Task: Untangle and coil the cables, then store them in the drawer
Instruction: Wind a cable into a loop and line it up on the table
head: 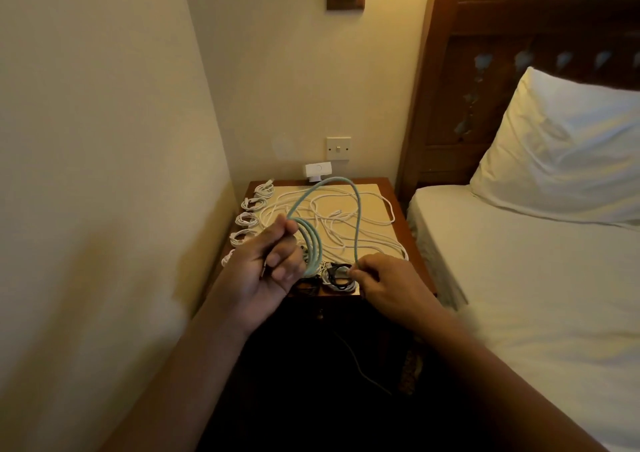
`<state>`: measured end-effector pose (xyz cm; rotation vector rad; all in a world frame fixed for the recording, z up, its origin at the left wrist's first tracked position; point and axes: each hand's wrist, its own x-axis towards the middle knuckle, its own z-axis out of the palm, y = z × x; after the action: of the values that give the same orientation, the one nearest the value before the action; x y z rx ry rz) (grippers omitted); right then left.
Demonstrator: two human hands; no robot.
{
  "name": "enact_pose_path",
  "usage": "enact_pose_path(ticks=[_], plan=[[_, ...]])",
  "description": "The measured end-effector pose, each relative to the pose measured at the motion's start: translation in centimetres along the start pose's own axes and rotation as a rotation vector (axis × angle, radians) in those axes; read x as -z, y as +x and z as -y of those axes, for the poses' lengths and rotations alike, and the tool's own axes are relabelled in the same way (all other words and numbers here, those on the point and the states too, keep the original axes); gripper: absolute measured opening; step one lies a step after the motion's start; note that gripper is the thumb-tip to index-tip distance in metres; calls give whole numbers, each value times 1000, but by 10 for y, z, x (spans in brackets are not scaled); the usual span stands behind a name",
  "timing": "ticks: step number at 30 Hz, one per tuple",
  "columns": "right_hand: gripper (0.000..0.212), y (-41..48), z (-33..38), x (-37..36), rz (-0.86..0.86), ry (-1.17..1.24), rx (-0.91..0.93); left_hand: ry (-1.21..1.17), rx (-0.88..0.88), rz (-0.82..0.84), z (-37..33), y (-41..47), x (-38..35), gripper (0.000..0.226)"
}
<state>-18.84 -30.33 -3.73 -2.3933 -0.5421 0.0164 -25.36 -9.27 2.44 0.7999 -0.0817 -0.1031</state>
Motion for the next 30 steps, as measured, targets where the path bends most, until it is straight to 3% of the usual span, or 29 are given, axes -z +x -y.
enact_pose_path(ticks=[3, 5, 7, 11, 13, 15, 18, 21, 26, 30], plan=[[22, -7, 2, -2, 370, -307, -17, -28, -105, -47, -14, 7, -3, 30], [23, -22, 9, -2, 613, -303, 24, 50, -213, -104, -27, 18, 3, 29], [23, -40, 30, 5, 737, -240, 116, 305, -310, -166, -30, 28, 13, 28], [25, -60, 87, 42, 721, -191, 357, 959, -217, -156, -5, 30, 23, 26], [26, -60, 103, 67, 631, -87, 382, 1088, -104, -69, 6, 24, 23, 21], [26, -48, 100, 84, 415, 22, 352, 1150, -6, 9, 11, 17, 21, 21], [22, -13, 72, 92, -74, -78, 388, 977, 98, 168, 15, 9, 26, 49], [20, 15, 41, 75, -317, -308, 419, 626, 171, 305, 15, 1, 26, 60], [16, 7, 29, 21, -278, -152, 399, 222, 128, 360, 13, -1, 9, 22], [18, -5, 32, 6, -71, 508, 159, 83, 136, 248, 17, 1, 7, 30]])
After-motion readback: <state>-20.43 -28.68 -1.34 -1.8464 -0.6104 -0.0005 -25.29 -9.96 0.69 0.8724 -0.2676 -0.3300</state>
